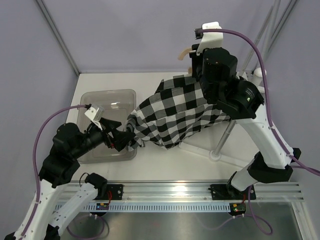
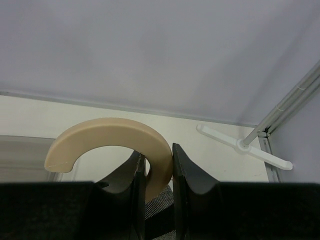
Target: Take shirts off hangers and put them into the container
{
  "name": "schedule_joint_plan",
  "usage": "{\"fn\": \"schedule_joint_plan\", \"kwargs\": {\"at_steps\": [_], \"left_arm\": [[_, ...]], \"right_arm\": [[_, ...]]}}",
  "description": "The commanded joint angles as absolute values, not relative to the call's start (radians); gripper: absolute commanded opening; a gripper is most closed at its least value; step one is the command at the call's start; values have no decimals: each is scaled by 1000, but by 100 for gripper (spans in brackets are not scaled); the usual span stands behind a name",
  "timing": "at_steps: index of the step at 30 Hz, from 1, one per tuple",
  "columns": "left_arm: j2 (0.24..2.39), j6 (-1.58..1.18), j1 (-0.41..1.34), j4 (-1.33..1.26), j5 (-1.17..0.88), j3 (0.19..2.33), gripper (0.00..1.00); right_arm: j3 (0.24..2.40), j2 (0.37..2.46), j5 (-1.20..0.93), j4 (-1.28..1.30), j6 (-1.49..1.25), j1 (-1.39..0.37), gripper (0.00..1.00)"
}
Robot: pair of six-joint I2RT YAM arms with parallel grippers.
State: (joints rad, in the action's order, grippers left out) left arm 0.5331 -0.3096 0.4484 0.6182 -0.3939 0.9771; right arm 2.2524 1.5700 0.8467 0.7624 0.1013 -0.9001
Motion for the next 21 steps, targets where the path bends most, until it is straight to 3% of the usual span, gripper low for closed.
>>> {"fn": "schedule_joint_plan", "kwargs": {"at_steps": [1, 7, 15, 16, 17, 18, 21], "left_arm": [[532, -198, 448, 514, -393, 1014, 99], [571, -190, 448, 451, -388, 983, 99], [647, -267, 446, 313, -581, 904, 96], [655, -265, 448, 316, -586, 905, 83], [664, -264, 448, 324, -580, 917, 24], [676, -270, 448, 342, -566, 922, 0], [663, -297, 448, 334, -597, 919, 0]], "right_arm": [[2238, 1488, 740, 773, 40, -891, 0], [2187, 1439, 695, 772, 18, -893, 0], [2226, 1433, 684, 779, 28, -893, 0], [2229, 1434, 684, 782, 29, -891, 0], [2229, 1434, 686, 782, 31, -893, 0], [2229, 1434, 687, 781, 32, -893, 0], [2244, 1445, 709, 784, 29, -891, 0]]}}
